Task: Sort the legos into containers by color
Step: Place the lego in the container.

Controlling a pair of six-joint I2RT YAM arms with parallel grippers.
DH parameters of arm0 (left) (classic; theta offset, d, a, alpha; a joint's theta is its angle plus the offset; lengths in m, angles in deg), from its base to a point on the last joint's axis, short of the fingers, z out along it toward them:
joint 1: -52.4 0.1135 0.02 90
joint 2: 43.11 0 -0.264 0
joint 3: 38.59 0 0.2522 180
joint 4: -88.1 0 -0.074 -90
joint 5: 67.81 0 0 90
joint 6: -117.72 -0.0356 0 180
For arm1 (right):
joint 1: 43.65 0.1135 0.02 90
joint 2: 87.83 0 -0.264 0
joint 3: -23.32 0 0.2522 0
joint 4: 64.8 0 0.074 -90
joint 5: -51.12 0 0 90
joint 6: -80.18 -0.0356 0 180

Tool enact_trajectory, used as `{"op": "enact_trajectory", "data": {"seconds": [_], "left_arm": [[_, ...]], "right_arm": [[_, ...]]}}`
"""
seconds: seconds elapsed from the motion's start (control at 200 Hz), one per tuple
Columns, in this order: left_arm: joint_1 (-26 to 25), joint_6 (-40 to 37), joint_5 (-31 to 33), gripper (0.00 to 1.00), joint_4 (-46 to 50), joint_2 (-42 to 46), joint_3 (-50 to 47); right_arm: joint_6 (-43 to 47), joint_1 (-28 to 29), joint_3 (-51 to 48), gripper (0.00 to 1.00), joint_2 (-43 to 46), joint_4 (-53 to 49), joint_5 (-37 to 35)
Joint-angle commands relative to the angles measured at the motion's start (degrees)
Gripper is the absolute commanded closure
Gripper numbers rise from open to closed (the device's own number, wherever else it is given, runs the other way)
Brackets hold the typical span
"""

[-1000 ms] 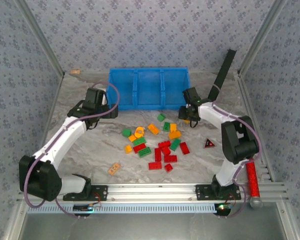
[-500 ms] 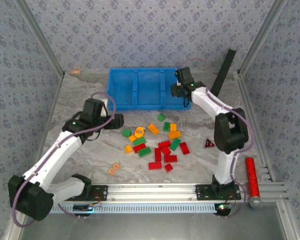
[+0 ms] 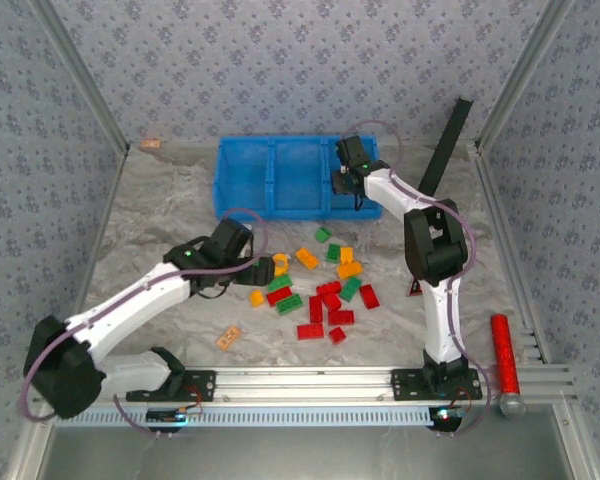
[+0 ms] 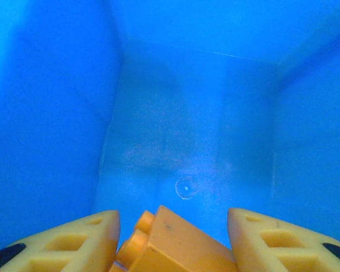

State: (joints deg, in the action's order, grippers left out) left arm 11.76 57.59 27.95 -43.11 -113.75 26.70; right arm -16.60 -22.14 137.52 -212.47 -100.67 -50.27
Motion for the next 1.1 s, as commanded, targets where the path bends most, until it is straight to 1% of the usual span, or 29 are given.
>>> {"op": "enact_trajectory", "data": {"seconds": [0.0,0.095,0.195,0.285,0.385,0.555,0.83,1.094], "left_arm": [[-0.99,-2.32,3.43,0.0,-0.18,-4.93,4.7],[-1.02,-4.28,5.01,0.0,-1.11,-9.45,7.28],[-1.0,-6.05,5.8,0.0,-2.09,-14.08,9.89],[-0.95,-7.13,5.68,0.0,-2.71,-18.17,12.18],[-1.01,-7.61,5.43,0.0,-3.28,-22.18,14.06],[-1.19,-7.59,4.16,0.01,-4.55,-26.9,15.86],[-1.63,-7.54,3.38,0.06,-5.8,-31.75,18.03],[-2.59,-7.59,2.96,0.16,-5.27,-37.09,20.57]], "right_arm": [[0.27,0.29,-0.08,0.51,0.46,0.39,-0.39],[0.37,0.12,-1.54,0.49,1.71,0.77,-0.12],[0.67,0.02,-1.76,0.45,2.12,0.51,0.32],[0.94,0.12,-2.25,0.43,2.59,0.78,0.41],[1.07,0.12,-2.6,0.38,3.11,0.97,0.83],[1.38,0.02,-2.51,0.32,3.82,0.6,1.03],[1.78,0.66,-3.71,0.34,7.48,-0.02,1.73],[1.18,1.51,-8.59,0.36,14.19,-1.18,2.06]]}}
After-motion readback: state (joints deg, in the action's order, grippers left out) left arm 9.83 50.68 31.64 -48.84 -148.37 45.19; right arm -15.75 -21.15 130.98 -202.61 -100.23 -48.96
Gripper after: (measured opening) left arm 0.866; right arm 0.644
